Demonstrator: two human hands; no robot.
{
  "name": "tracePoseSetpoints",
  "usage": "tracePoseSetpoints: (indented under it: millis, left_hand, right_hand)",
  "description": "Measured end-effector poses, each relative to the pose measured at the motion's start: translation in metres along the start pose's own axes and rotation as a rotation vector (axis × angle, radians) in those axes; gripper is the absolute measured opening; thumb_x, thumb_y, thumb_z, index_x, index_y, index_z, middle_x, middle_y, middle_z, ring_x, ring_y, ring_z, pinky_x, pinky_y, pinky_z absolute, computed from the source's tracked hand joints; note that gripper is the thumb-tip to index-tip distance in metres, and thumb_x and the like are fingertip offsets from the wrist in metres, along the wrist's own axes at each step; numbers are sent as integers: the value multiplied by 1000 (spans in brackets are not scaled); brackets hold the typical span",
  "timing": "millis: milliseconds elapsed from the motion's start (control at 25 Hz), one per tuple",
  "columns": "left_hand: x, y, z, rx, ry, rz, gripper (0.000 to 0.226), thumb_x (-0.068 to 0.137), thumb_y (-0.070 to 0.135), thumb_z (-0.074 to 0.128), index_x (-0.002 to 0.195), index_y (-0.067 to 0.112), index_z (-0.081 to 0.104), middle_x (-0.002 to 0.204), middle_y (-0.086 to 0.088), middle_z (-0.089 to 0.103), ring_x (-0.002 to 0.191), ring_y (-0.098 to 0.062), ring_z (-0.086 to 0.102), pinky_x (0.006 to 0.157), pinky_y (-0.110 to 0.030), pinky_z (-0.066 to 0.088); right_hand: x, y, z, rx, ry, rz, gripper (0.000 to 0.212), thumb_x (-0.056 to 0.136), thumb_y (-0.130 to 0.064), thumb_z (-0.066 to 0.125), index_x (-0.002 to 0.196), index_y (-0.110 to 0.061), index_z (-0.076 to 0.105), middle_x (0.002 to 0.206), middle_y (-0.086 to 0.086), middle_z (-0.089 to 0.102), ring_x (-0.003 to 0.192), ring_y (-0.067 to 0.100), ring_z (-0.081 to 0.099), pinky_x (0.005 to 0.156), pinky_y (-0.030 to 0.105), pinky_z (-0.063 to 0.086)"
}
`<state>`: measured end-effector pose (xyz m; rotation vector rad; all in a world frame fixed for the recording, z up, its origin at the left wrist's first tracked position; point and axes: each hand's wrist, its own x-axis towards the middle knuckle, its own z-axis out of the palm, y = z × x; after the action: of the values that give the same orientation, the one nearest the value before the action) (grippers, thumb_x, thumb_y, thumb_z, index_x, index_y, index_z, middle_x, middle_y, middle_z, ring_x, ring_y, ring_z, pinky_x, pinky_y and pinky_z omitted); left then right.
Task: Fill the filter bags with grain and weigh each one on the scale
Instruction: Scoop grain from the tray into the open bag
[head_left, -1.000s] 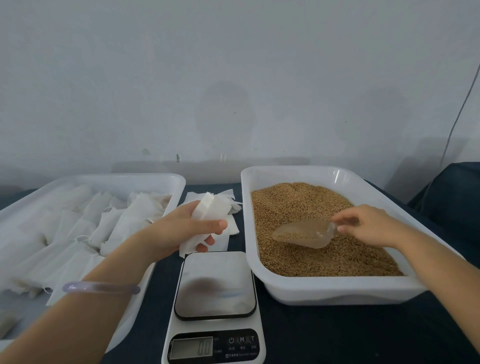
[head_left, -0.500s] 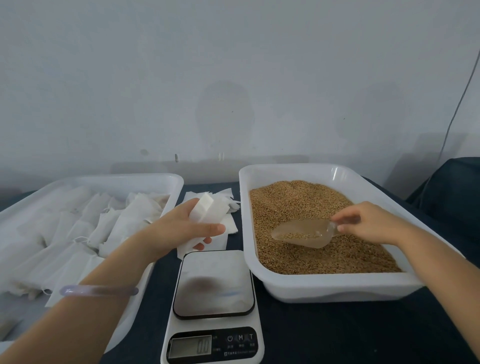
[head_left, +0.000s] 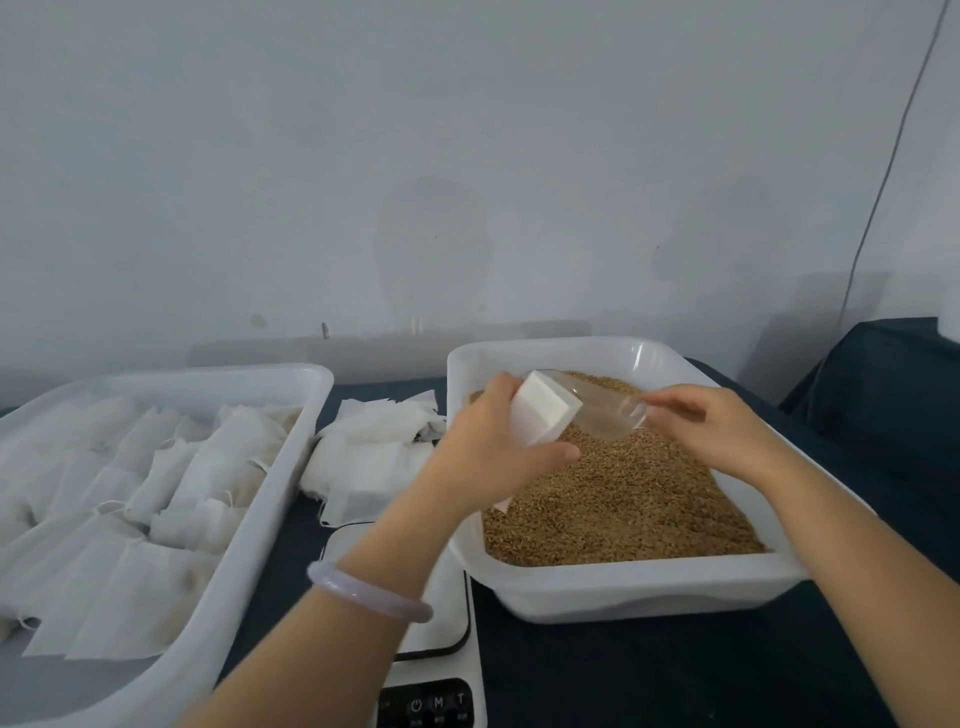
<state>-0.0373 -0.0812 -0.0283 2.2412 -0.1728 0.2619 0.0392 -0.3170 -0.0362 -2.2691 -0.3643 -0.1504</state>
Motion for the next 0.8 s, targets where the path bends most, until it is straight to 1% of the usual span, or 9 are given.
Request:
tracePoseSetpoints:
  millis: [40,120,240,320,400,480,600,720,800]
  left_hand:
    - [2,-1,10,17,1,-27,51,71,47,75,105,32,40,89,15,50,74,1,53,53,-15,43]
    - [4,-6,20,63,12,-63,59,73,47,73,116,26,39,93,12,51,87,-12,55,68,-29,48]
    - [6,-12,22,134,73,-81,56,73,46,73,112,24,39,90,10,49,99,-23,51,79,-38,45]
    - [5,-11,22,137,91,-71,53,74,43,74,109,23,39,82,15,46,98,-25,54,91,-44,43]
    - [5,-10,21,121,95,-77,50,75,40,74,106,26,37,80,20,43,96,-25,55,101,-53,38]
    - [5,-11,19,111,87,-93,50,74,40,75,104,28,36,81,21,44,93,-23,54,103,-56,34]
    - [4,-12,19,101,72,-93,51,73,42,76,103,28,37,83,20,46,92,-21,56,103,-55,36]
    - [4,-11,19,113,55,-86,53,70,45,76,103,28,39,83,20,46,87,-17,52,103,-54,35]
    - [4,-11,20,157,43,-75,54,69,48,76,103,27,39,81,20,44,87,-15,47,101,-49,37]
  right_hand:
    - [0,1,-2,-19,-2,0,27,90,-27,60,116,-26,63,111,-13,60,109,13,56,99,41,44]
    - [0,3,-4,-31,-15,-4,25,90,-27,59,115,-27,63,109,-14,60,108,12,56,98,38,44]
    - [0,1,-10,-22,-12,-29,23,91,-26,58,113,-27,64,106,-15,62,105,10,57,96,34,43]
    - [-1,-3,-23,-92,-8,-69,25,91,-27,58,115,-26,64,108,-16,61,106,9,56,96,32,41]
    - [-5,-8,-41,-165,-26,-98,22,90,-29,59,111,-33,64,106,-20,59,105,5,54,94,28,37]
    - [-8,-16,-59,-232,-80,-106,20,88,-31,60,106,-39,63,106,-22,59,105,2,53,94,26,35]
    - [-7,-31,-74,-359,-140,-153,21,86,-33,63,106,-40,64,109,-21,62,107,0,53,99,26,35]
    - [-2,-52,-78,-444,-112,-243,20,85,-35,63,98,-49,59,101,-27,59,104,-3,50,104,28,30]
    - [2,-62,-78,-522,-97,-303,19,82,-41,62,99,-49,60,95,-34,55,104,-3,50,110,34,25]
